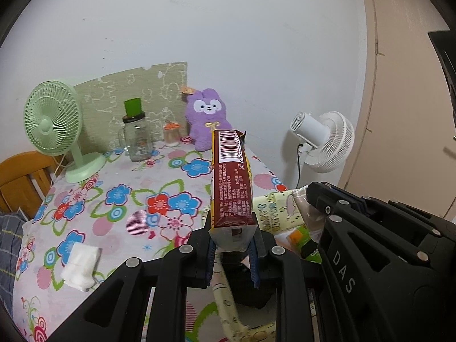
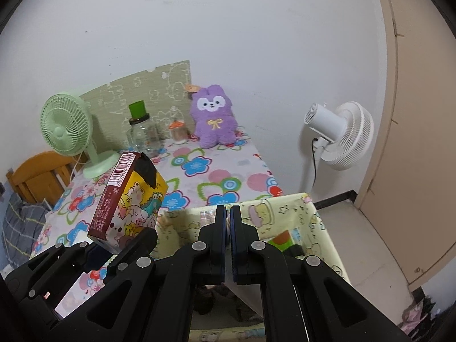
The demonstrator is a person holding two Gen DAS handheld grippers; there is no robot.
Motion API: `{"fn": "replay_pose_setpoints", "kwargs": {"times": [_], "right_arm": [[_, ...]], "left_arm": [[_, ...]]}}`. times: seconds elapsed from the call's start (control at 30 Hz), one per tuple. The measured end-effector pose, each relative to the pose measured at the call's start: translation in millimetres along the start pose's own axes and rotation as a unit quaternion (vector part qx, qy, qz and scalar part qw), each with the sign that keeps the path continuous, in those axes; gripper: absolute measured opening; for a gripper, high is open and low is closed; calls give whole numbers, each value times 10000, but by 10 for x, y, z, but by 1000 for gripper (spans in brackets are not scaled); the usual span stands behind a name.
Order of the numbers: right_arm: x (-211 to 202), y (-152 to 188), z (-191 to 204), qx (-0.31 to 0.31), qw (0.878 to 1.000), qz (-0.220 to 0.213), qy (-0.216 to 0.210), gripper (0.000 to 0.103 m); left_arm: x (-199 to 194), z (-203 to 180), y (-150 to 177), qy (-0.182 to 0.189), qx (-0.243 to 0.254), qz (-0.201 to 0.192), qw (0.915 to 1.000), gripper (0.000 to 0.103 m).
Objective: Organize soft objects
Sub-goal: 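Carry the brown snack box with the left tool while the right tool carries the juice box to the box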
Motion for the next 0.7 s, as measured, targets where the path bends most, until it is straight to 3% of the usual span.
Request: {"fn": "replay_pose_setpoints", "kwargs": {"times": [0.7], "right_arm": [[356,247,-392,269,9982,450,274,5]], "left_arm": [[423,-299,309,251,424,738,9961,20]]}}
Point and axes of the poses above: each gripper's, at about its wrist camera, not at the fingertips, and x roughly the way its jaws point, z to its left, y to its underside, the point moved 8 cm from there along x, roughly the way its jaws point, and after that the axes turned 6 degrees about y, right-handed, at the moved point
